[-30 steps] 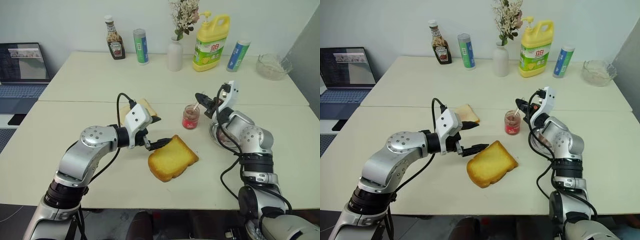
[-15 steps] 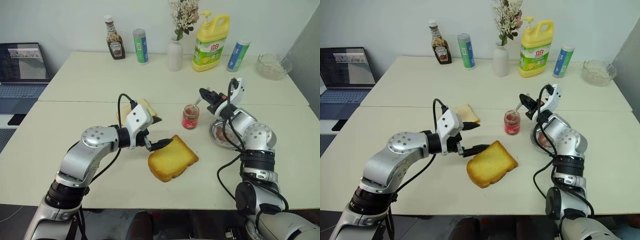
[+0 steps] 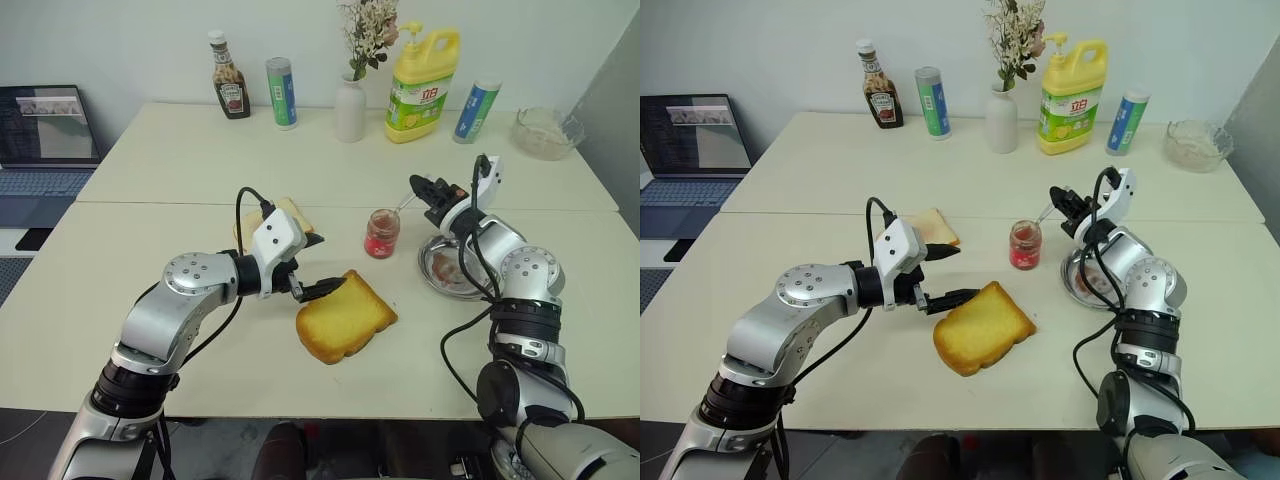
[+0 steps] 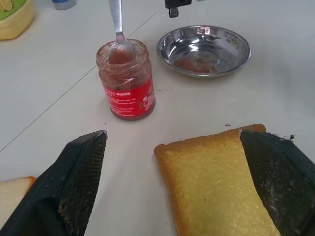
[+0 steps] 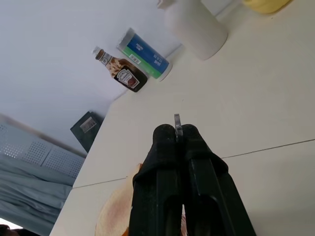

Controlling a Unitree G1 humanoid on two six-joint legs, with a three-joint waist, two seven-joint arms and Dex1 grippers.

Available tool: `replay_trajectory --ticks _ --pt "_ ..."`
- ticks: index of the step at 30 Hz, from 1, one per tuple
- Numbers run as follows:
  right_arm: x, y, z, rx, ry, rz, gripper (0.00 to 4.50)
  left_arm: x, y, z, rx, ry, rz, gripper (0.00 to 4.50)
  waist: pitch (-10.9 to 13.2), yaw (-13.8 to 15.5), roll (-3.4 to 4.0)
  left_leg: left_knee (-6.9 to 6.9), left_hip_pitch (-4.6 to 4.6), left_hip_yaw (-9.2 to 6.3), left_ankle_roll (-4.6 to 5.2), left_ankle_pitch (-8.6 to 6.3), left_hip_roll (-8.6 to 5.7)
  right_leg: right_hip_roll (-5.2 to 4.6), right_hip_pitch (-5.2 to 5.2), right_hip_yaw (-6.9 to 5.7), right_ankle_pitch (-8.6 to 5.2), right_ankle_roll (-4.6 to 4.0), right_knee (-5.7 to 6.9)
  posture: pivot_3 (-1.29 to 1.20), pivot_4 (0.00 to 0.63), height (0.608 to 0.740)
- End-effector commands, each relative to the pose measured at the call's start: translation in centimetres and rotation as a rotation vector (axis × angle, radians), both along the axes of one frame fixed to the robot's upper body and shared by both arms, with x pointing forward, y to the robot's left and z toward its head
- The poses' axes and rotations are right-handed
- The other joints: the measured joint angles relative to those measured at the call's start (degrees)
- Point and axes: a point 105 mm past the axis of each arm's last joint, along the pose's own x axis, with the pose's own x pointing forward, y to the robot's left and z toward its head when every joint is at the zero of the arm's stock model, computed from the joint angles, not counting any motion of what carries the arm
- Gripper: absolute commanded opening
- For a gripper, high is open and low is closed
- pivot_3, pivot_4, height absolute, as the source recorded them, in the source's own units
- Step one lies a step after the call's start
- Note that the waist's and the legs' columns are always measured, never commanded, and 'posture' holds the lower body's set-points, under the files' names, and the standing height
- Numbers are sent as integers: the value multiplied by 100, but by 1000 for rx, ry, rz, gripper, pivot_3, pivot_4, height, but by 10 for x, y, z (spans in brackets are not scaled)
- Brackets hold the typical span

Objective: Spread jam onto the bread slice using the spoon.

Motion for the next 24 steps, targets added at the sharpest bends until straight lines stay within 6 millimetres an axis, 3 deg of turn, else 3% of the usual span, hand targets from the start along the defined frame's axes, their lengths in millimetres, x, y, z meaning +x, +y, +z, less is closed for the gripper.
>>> replay_trajectory --ticks 1,16,24 --pt "-1 -2 25 24 -74 0 17 -1 -4 8 -3 -46 -20 4500 0 0 0 0 0 0 0 0 0 0 0 0 0 0 0 0 150 740" --pt "-2 -10 26 114 -43 -20 17 -9 -3 9 0 -47 -66 4500 0 0 0 -2 -2 1 0 0 0 0 0 0 0 0 -3 0 150 740" --pt "-8 -12 23 162 -23 -5 17 2 -1 17 -37 -88 -24 4500 1 0 1 -3 -2 0 0 0 0 0 -1 1 0 0 -3 0 150 740"
